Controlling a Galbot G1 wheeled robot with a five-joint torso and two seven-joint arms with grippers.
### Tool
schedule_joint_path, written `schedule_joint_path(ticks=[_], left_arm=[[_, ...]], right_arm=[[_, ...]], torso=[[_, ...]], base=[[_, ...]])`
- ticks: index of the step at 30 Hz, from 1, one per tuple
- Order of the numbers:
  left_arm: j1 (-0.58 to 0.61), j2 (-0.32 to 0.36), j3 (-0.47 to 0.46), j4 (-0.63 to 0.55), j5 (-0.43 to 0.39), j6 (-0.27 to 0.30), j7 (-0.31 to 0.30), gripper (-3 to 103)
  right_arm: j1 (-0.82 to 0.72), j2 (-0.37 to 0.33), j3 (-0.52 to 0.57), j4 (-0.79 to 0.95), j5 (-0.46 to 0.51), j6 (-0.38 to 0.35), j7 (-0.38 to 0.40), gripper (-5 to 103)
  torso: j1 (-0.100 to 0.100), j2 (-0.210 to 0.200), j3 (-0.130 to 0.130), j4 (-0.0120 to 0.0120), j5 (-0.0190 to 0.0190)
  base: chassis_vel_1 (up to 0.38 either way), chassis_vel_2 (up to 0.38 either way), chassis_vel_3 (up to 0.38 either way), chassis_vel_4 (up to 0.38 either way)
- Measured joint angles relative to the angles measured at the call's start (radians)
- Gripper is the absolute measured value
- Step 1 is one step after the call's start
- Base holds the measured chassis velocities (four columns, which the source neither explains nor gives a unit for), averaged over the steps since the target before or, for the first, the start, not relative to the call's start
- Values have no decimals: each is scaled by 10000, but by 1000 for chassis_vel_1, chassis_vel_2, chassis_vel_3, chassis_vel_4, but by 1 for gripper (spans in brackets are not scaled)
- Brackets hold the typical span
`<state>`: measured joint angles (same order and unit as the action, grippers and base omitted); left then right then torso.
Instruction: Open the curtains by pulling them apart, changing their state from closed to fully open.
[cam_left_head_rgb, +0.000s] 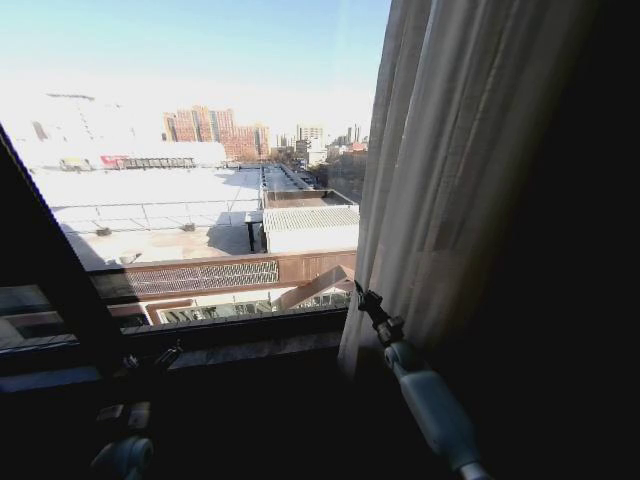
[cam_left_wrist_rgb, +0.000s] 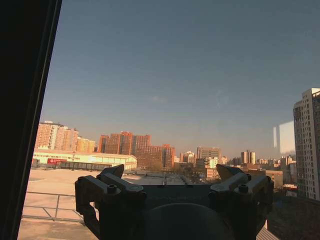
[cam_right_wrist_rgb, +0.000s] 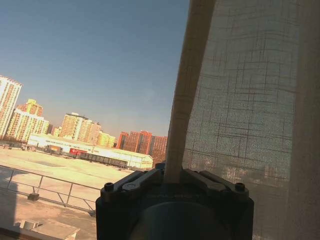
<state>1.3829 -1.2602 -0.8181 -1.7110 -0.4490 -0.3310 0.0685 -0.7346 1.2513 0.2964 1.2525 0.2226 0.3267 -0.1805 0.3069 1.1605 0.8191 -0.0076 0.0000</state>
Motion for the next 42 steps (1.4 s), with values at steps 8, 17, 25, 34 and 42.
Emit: schedule_joint_path(ticks=[8,17,25,34,42], left_arm=[[0,0,0,0,0,0,0,100],[0,0,-1,0,0,0,-1,100],[0,0,0,0,0,0,-1,100],[0,0,0,0,0,0,-1,100],[0,-1,4,0,0,0,8,100]], right_arm=[[20,-50,53,-1,181,-114,3,0],[-59,-253,214,57,414,-131,-24,0],[-134,-347,290,124,609,-136,-47,0],[-163,-380,274,150,862,-15,-52,0],[-179,-353,281,147,631,244,-384,0]], torso=[[0,0,0,2,0],[1,0,-1,1,0],[3,0,0,-2,-1],[1,0,0,0,3],[2,-1,2,-7,4]], base=[[0,0,0,0],[-128,-103,127,101],[-269,-244,251,247],[-322,-339,325,338],[-298,-324,298,319]])
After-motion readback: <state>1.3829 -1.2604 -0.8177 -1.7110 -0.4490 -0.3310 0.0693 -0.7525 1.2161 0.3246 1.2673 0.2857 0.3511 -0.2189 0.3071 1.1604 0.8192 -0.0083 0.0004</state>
